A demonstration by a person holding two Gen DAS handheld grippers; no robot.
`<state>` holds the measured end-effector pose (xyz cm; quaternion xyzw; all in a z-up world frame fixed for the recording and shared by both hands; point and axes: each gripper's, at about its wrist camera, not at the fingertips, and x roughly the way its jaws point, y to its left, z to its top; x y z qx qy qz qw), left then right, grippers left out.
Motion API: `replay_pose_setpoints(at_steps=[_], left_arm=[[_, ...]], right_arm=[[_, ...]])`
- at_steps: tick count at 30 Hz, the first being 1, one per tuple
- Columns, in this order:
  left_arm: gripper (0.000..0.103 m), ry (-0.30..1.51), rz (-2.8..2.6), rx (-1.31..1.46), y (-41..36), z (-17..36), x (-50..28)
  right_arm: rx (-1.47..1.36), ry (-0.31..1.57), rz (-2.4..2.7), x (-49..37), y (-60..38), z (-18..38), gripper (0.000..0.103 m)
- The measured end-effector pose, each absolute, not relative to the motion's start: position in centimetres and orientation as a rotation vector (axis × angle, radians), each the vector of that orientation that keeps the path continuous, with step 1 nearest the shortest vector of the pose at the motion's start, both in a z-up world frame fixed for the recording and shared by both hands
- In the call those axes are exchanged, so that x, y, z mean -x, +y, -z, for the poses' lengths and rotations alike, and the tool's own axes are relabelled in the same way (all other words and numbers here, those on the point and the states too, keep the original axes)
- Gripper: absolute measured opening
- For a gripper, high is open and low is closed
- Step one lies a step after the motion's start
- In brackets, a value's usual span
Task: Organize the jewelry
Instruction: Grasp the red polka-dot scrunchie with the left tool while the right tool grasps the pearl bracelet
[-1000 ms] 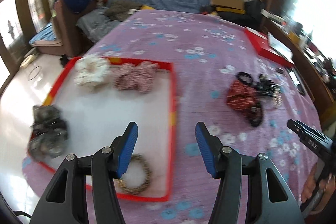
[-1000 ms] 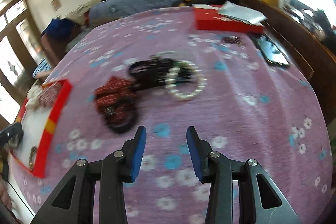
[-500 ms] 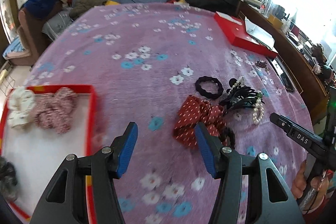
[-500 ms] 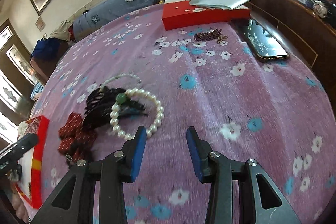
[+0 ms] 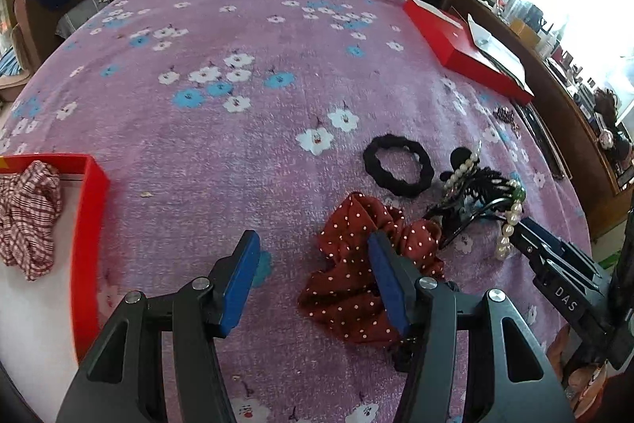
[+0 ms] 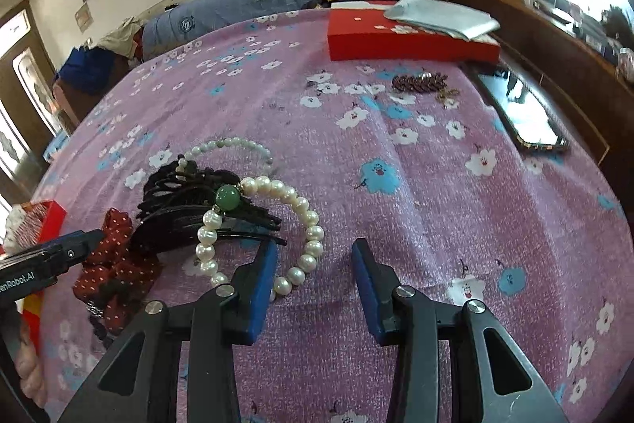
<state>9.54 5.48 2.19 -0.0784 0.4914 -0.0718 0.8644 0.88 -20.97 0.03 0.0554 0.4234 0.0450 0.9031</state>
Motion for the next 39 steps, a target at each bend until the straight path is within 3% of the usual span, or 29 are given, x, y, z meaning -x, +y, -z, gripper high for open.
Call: replay_pose_setpoints(at_steps=[4,5,6,8,23,39], left_arm=[[0.055,1.021,0.156,0.15,5.0,-2.2,-9.3],[0.051,1.02,0.154,0.146,4.8,-2.1,-9.1],[0.031,1.02,0.151,0.137,4.7,-2.1,-9.0],[0.004,1.047,0.171,0.137,4.4,-2.0,-8.9],[0.005,0.911,0.254,0.162,4.7,-9.2,-1.5],[0.005,0.761,0.151,0.174,10.8,-13.9,6.9]], right_arm=[[-0.084,0.859,-0.073,-0.9,-20.9,0.0,0.022],[-0.091,0.859,-0.073,-1.0,-21.0,0.1,0.015],[-0.104,0.858,-0.074,-1.0,-21.3,0.1,0.012],[-0.128,0.86,-0.077,-1.0,-21.6,0.1,0.012],[-0.264,0.807,-0.089,4.1,-23.9,-4.2,0.01],[-0.179,0.745,-0.194,10.2,-17.9,-8.6,0.01]])
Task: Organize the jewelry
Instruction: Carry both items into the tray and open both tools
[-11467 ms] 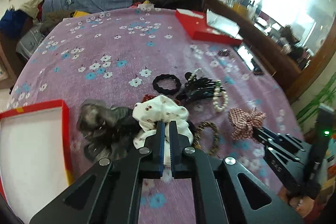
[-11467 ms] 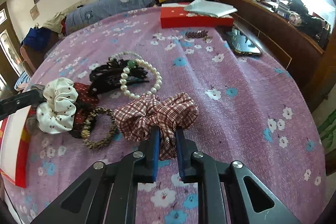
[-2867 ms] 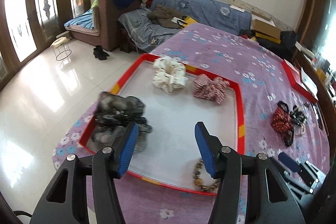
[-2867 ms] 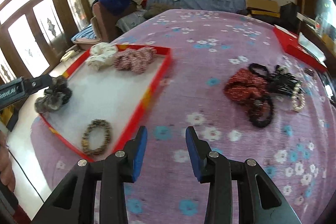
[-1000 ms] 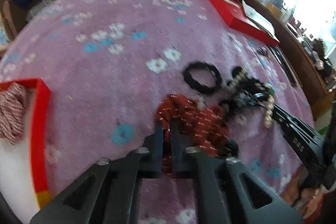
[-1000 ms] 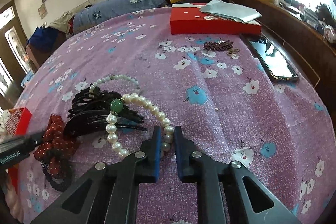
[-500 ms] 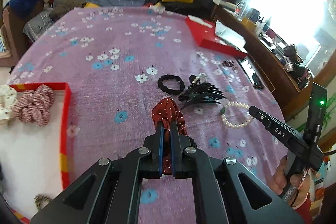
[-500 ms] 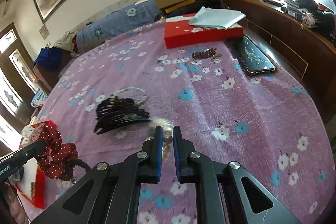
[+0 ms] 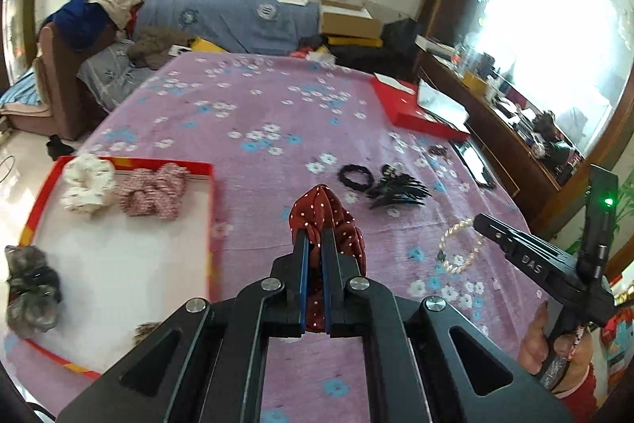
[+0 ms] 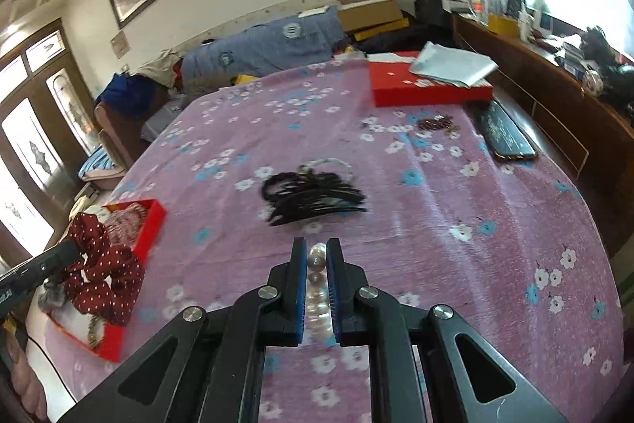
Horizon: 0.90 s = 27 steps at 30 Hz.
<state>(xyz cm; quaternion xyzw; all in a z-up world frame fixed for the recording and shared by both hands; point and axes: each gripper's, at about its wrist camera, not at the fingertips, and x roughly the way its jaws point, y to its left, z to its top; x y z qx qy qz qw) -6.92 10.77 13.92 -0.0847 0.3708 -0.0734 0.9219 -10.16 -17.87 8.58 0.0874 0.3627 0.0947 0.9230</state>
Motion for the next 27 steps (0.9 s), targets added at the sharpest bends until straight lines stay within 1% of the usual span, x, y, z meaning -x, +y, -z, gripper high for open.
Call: replay_pose_setpoints(at_steps=[11,21,27], left_arm=[[0.005,0.751,0.022,0.238,19.5,-13.5,8.5],[0.005,0.788,-0.142,0.288,29.2,-11.7,6.4],[0.005,0.827,-0.176,0.33,32.8,-9.9,5.0]], right_arm=[[-0.094,0.741,-0.31,11.2,-10.6,-10.2,0.011],[-0.017,0.769,-0.436,9.5,-1.7,-10.8,0.011],[0.028,0.779,-0.506,8.2,3.8,-10.8,0.011]])
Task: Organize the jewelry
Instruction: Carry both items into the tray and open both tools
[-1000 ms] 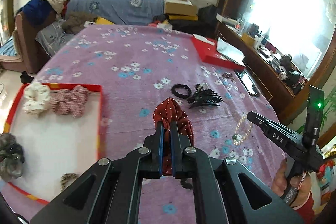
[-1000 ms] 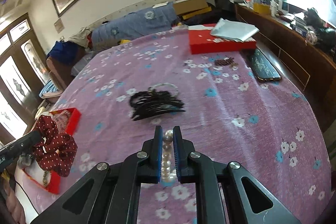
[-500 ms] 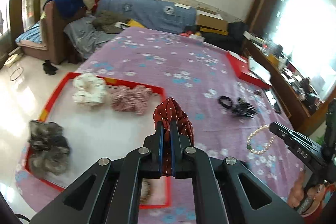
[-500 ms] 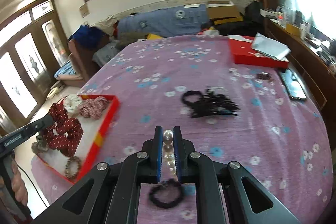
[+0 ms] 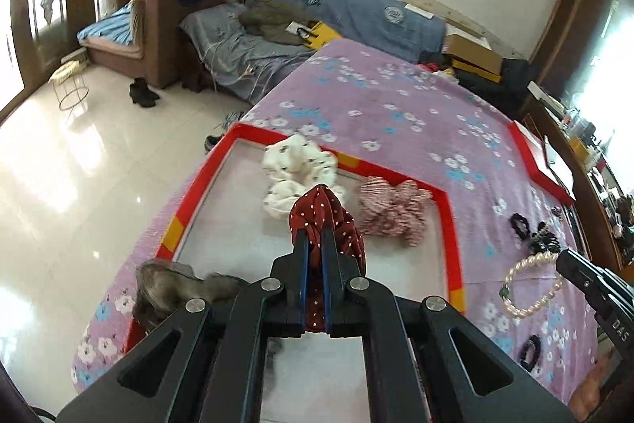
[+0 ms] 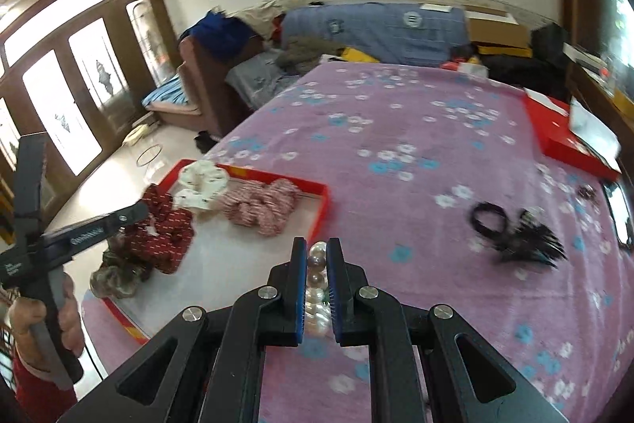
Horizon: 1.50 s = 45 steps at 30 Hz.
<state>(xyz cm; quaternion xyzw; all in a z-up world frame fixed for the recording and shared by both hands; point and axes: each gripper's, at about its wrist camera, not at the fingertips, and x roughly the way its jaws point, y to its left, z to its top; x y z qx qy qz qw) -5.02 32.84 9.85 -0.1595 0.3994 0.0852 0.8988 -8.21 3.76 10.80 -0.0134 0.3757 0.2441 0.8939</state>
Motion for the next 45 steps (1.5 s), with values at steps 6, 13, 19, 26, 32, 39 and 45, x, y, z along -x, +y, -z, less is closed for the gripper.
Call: replay_pose_setpoints(at_steps=[6,13,19,26,32,39,45], left_arm=[[0.005,0.865,-0.214,0.335,34.8,-7.9,4.1],[0.005,0.894,-0.262,0.326,36.3,-6.3,2.9],[0.006,0.91,-0.279,0.333,37.0,-5.5,2.8],[0.006,0.914,-0.295,0.33,36.7,-5.3,2.6],[0.018,0.89,-0.283,0.311,36.0,-6.2,3.2],[0.045,0.832,-0.248,0.346,35.0,-8.4,5.5],[0.051,0.78,-0.294,0.285,33.2,-10.2,7.9]], right_arm=[[0.068,0.789,-0.565,7.1,9.4,-10.4,0.011],[0.045,0.835,-0.657,5.8,13.4,-8.3,0.011],[0.079,0.909,-0.603,4.2,13.7,-5.1,0.011],[0.123,0.924,-0.542,2.8,13.6,-3.7,0.011],[0.144,0.934,-0.521,2.5,13.7,-2.8,0.012],[0.104,0.92,-0.51,2.3,13.1,-3.2,0.041],[0.121,0.875,-0.513,3.5,12.8,-4.4,0.043]])
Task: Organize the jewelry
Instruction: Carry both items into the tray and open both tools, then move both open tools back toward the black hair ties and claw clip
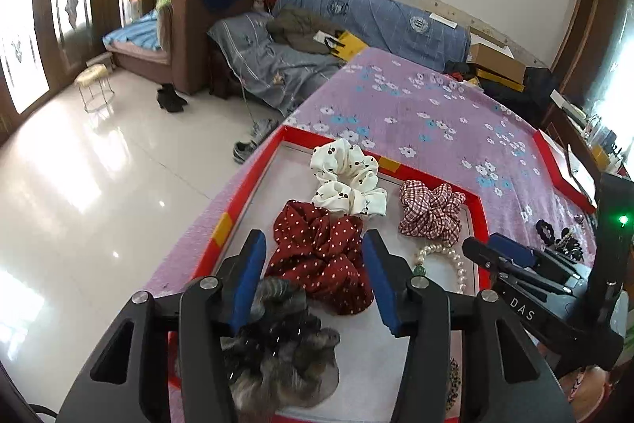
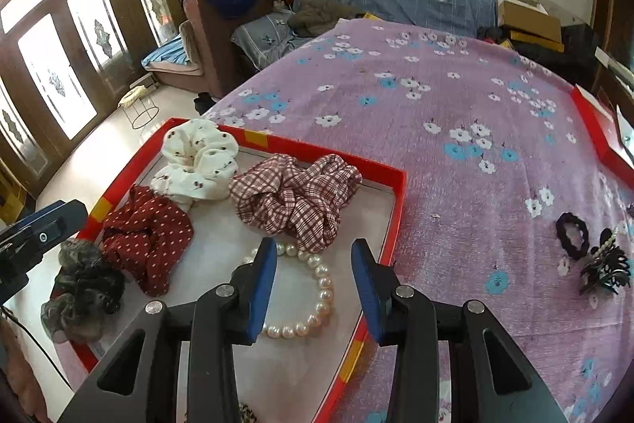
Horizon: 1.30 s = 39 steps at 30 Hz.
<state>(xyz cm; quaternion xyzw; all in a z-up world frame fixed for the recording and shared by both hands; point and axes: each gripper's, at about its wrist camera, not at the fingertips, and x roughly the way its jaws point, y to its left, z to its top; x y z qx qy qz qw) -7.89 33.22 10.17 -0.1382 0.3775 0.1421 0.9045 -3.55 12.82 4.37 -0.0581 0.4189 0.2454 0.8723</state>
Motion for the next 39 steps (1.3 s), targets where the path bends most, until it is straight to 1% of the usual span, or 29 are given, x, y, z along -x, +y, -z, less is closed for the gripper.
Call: replay_pose_setpoints(at_steps=[3,10,12,15,23,29,32,39], left_arm=[[0.055,0.763,-0.32,0.247,32.2,-10.8,8.8],[0.058,0.761,-0.351,0.171,29.1,-11.5,10.1],[0.06,0.76,-0.36,0.151,28.1,-11.6,10.5],[0.062,0.758,-0.364,0.116,26.4,-11.5,11.0],[0.063,0.795,-0.33,0.067,23.1,-11.0,11.1],[0.063,0.789,-0.287,0.052,20.6,-11.8,11.9],[0.065,0.787,-0.25,0.065,19.3,-11.9,12.0],[0.066,0.837,-0.096,0.041,14.2,-10.6,10.1]], right_arm=[[0.133,0.858,-0.517,4.4,12.4,-4.9,0.043],[0.132,0.824,-0.498,6.5,9.5,-6.1,0.045],[0.125,0.813,-0.482,7.0,8.0,-6.6,0.05],[0.107,0.797,-0.456,7.6,5.5,-7.2,0.052],[0.054,0.786,-0.373,8.7,-1.6,-8.0,0.053],[0.009,0.791,-0.28,9.1,-8.1,-7.8,0.054],[-0.018,0.799,-0.226,9.1,-11.6,-7.4,0.055],[-0.133,0.866,-0.114,8.6,-19.5,-5.1,0.056]])
